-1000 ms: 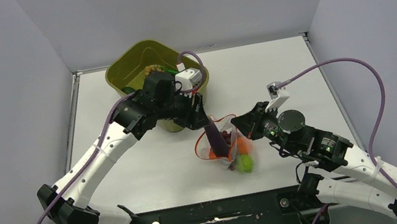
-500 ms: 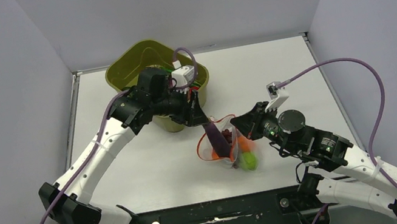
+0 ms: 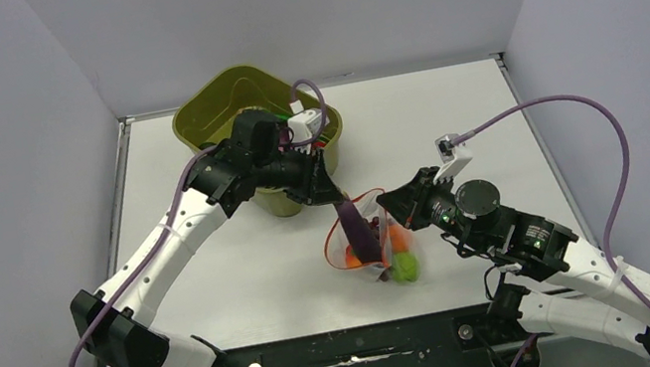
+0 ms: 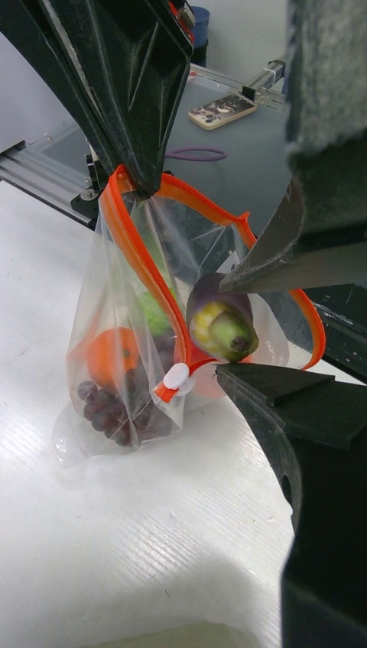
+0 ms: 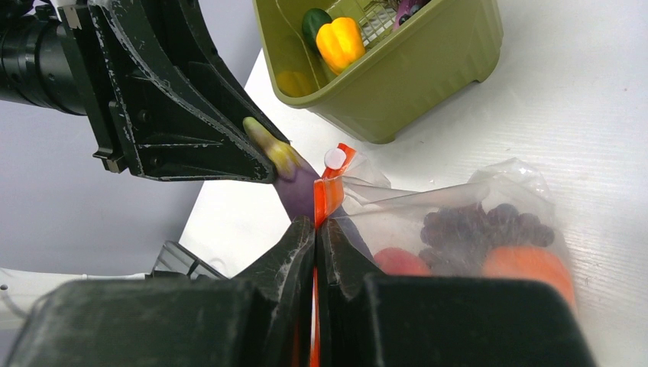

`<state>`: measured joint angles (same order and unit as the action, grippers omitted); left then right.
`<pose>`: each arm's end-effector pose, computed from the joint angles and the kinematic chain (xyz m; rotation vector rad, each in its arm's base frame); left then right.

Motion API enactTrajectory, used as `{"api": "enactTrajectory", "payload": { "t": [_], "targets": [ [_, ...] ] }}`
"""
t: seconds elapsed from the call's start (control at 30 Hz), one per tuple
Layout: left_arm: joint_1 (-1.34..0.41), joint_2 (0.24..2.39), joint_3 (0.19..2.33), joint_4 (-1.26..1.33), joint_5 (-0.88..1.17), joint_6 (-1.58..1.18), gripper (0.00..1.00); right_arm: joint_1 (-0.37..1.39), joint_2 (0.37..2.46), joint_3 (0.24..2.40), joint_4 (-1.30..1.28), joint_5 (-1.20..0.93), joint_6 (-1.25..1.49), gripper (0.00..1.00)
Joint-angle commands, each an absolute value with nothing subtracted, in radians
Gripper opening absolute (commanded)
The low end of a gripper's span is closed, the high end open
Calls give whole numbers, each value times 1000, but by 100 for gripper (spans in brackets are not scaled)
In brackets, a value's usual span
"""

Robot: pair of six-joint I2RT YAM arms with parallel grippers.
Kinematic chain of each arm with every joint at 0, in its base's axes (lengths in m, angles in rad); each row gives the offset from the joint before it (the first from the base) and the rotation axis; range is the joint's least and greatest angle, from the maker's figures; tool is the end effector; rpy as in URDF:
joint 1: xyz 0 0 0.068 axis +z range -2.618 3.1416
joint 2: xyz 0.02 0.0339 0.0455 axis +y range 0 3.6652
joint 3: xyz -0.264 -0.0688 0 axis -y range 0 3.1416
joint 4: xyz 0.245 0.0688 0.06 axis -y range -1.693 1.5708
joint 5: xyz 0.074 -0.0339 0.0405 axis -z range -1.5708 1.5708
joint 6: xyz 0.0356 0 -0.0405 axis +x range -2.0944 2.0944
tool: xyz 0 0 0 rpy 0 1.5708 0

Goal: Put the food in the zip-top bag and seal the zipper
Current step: Place the fake vegetable in the zipper food storage bag.

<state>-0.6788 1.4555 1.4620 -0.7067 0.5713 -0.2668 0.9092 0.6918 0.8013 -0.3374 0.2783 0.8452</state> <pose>0.2321 -0.2120 0.3704 0.8037 2.2597 -1.1246 0.1055 0.1195 0.3439 0.1501 1.8996 0.9876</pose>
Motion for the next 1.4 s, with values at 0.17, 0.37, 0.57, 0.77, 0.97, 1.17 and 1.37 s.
{"api": "enactTrajectory", "payload": {
  "t": [0.17, 0.37, 0.57, 0.77, 0.97, 1.17, 1.37],
  "targets": [
    [-675, 1389, 1453, -596, 574, -270, 0, 906, 678, 816, -264, 336, 932, 0],
    [-680, 1250, 1293, -334, 556, -307, 0, 906, 693, 829, -303, 385, 1019, 0],
    [-688, 1078, 951, 156, 480, -287, 0, 906, 702, 826, -290, 398, 1084, 0],
    [-718, 1014, 793, 358, 378, -205, 0, 906, 711, 824, -276, 424, 1159, 0],
    [-840, 1003, 744, 371, 223, -5, 0, 906, 735, 829, -258, 431, 1186, 0],
    [-948, 1054, 721, 393, 147, 108, 0, 906, 742, 821, -245, 430, 1206, 0],
    [-1014, 1142, 662, 499, 123, 81, 0, 906, 737, 816, -236, 431, 1209, 0]
  ]
}}
